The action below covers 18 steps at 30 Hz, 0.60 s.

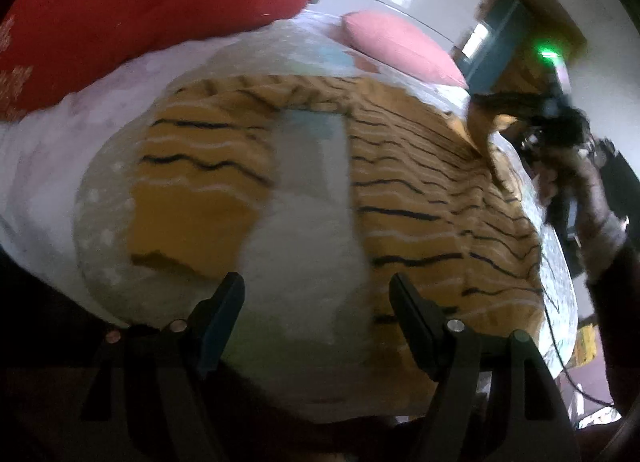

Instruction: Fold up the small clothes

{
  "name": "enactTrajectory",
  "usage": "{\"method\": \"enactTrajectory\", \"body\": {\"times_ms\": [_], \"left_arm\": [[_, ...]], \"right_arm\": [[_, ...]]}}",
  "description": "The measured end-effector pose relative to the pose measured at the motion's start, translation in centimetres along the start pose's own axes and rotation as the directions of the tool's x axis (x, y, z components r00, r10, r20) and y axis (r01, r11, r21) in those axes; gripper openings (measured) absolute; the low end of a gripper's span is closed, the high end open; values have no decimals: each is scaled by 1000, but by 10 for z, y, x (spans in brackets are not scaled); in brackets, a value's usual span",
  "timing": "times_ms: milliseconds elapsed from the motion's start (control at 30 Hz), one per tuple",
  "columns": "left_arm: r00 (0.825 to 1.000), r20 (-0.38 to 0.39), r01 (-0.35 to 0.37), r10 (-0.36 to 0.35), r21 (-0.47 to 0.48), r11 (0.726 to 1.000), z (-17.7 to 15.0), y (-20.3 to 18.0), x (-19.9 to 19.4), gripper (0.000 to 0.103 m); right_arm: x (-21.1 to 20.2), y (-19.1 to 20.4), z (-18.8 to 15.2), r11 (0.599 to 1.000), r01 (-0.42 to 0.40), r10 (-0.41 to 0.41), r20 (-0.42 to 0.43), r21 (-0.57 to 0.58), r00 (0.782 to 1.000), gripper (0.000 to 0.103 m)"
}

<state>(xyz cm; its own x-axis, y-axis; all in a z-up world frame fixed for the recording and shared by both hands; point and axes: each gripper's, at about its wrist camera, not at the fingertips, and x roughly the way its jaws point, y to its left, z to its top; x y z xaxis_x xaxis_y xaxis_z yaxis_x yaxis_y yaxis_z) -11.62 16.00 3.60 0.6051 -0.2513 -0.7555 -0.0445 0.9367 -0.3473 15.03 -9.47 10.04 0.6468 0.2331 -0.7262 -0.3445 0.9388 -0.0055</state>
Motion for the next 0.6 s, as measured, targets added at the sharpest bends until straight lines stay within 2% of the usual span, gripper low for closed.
{"method": "enactTrajectory", "body": {"times_ms": [100, 133, 167, 200, 233, 333, 367, 400, 467, 600], "left_arm": [[1000, 9, 1, 0, -46, 999, -3, 20, -4, 74], [1000, 13, 4, -3, -58, 998, -4, 25, -5, 74], [1000, 17, 7, -6, -71, 997, -5, 30, -7, 74], [1000, 22, 12, -10, -83, 996, -6, 35, -9, 74], [1000, 24, 17, -15, -91, 996, -7, 38, -9, 74], [999, 31, 27, -24, -103, 994, -8, 45, -11, 74], [999, 33, 30, -27, -104, 994, -8, 45, -11, 74], [999, 38, 33, -29, -105, 994, -9, 43, -12, 74], [998, 48, 42, -37, -107, 993, -10, 41, -13, 74], [998, 55, 49, -43, -105, 993, -11, 42, -18, 74]], "right_arm": [[54, 69, -12, 982, 14, -35, -107, -191, 994, 8], [65, 87, -14, 971, 24, -52, -115, -239, 992, 10], [71, 98, -20, 960, 29, -64, -120, -279, 991, 18], [77, 109, -23, 949, 34, -76, -122, -314, 990, 33], [80, 119, -30, 935, 46, -92, -114, -351, 989, 39], [74, 137, -38, 891, 107, -145, -52, -442, 988, 41], [72, 141, -40, 883, 102, -139, -47, -459, 989, 44], [69, 143, -40, 880, 80, -119, -55, -468, 991, 50], [57, 148, -38, 886, 10, -52, -79, -463, 995, 56], [26, 143, -41, 916, -39, 14, -66, -400, 998, 56]]}}
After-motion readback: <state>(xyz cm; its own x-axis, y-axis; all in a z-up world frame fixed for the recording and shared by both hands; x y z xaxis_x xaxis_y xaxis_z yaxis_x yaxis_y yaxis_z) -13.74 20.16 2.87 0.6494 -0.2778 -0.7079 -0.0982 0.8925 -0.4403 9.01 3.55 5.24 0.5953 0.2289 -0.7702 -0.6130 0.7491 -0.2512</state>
